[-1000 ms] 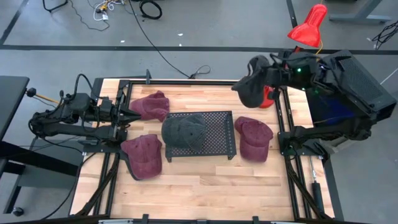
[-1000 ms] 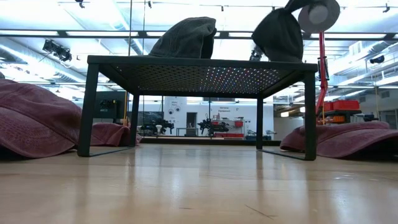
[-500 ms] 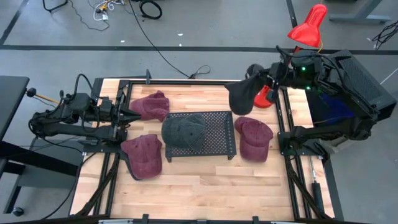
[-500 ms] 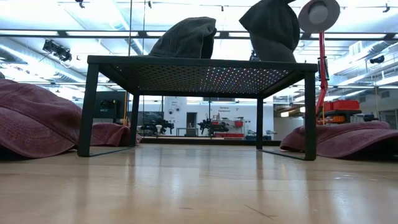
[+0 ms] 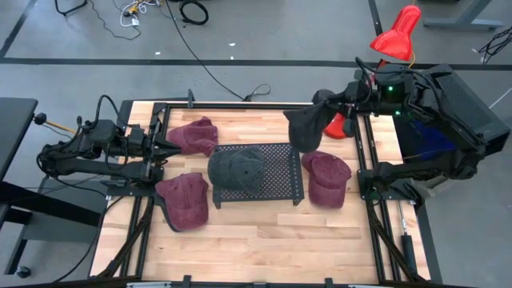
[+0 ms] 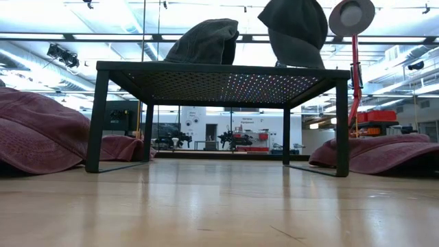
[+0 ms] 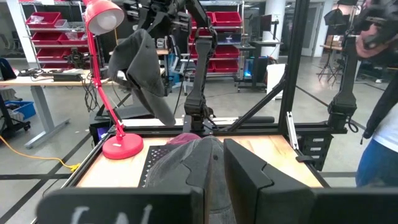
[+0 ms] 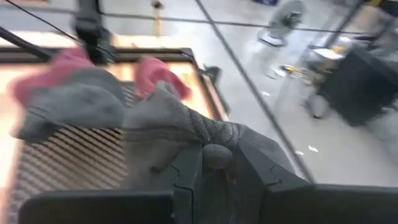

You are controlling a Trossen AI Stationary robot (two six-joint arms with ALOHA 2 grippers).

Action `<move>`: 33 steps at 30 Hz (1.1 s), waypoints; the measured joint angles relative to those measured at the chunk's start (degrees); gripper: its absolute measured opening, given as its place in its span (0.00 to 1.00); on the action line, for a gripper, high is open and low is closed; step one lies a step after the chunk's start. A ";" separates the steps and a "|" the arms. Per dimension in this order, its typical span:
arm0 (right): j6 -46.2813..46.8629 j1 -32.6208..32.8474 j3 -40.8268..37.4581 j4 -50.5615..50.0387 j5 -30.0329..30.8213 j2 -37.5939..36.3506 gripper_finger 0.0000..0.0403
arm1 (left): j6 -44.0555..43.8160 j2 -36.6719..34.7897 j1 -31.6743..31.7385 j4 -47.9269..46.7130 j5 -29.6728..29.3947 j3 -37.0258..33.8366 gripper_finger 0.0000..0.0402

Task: Pick & Place hat
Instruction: Stack the right black cap on top of the black cap on the shelf

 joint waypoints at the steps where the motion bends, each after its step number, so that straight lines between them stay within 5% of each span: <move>1: 0.59 0.26 0.00 0.67 -1.64 0.19 0.17 | 0.00 0.01 0.00 0.02 0.00 0.00 0.12; 19: 17.40 6.87 0.00 14.43 -23.65 6.14 0.17 | -0.02 0.01 -0.01 0.00 -0.01 0.00 0.12; 33: 16.60 11.24 0.00 18.55 -25.78 8.16 0.17 | 0.00 0.02 0.00 0.00 0.00 0.00 0.12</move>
